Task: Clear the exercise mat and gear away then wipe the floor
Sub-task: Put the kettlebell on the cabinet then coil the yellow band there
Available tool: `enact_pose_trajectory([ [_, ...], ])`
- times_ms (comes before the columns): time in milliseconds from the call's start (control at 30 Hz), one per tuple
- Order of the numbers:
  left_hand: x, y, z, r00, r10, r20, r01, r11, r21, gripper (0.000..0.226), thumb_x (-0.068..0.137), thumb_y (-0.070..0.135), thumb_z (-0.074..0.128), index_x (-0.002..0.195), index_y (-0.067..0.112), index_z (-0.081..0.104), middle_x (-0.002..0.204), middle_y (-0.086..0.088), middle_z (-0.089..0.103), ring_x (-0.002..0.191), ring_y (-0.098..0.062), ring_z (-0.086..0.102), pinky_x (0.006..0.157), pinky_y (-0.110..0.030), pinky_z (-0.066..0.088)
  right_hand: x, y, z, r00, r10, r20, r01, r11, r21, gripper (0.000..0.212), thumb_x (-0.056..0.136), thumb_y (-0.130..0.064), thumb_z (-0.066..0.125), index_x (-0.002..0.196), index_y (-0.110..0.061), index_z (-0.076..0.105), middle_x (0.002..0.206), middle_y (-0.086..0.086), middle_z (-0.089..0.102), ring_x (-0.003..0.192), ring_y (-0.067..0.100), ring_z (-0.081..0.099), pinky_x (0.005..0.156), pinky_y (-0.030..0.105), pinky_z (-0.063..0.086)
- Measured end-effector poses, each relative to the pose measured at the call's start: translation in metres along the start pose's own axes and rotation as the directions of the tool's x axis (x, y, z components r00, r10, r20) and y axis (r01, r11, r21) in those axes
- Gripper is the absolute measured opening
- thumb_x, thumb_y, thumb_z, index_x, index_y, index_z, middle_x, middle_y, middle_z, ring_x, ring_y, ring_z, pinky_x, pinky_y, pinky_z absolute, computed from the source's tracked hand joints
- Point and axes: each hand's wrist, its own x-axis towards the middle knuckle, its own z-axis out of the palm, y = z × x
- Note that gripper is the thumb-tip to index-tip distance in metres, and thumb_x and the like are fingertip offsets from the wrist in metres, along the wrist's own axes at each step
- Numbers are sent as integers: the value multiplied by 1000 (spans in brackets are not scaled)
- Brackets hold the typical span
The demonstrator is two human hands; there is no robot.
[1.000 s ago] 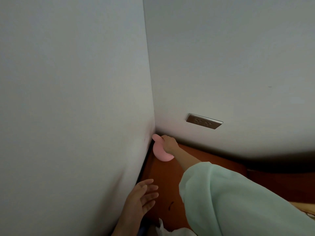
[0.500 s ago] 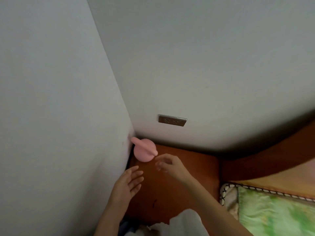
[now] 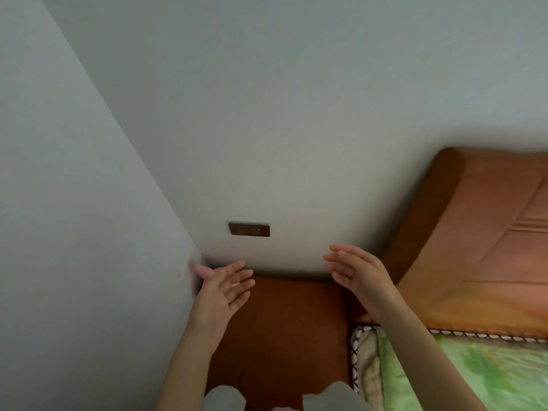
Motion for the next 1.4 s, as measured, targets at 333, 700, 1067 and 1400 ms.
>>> enact_pose_trajectory([
  [333,-28,-14,78,990,-10,141,8,1000,20,36,99,25,31,105,10,63,94,-5,70,94,-21,63,78,-33,45,-79,-8,-71,974,-119,-191,157,968,196,22,95,-15,45,95,-10,66,83,6,73,71,15,68,62,24,52],
  [700,-66,-57,99,898,-217,383,85,939,334,32,100,23,32,102,13,63,96,-7,68,92,-19,62,80,-31,46,-210,57,-100,796,-215,-566,435,853,288,24,95,-10,43,96,-5,66,79,7,72,69,14,68,60,20,55],
  [1067,-161,-148,103,640,-565,520,213,781,587,27,98,18,38,103,7,63,90,-7,66,82,-18,60,74,-29,46,-375,181,-84,568,36,-822,604,660,446,42,93,-10,42,72,-13,77,76,6,72,62,13,68,53,19,53],
  [1400,-282,-233,107,398,-719,570,-33,609,792,23,95,18,43,103,9,63,92,-6,67,87,-20,61,78,-31,47,-522,253,-75,246,138,-959,819,499,282,29,92,-10,46,82,-12,73,79,7,71,64,13,67,54,19,52],
])
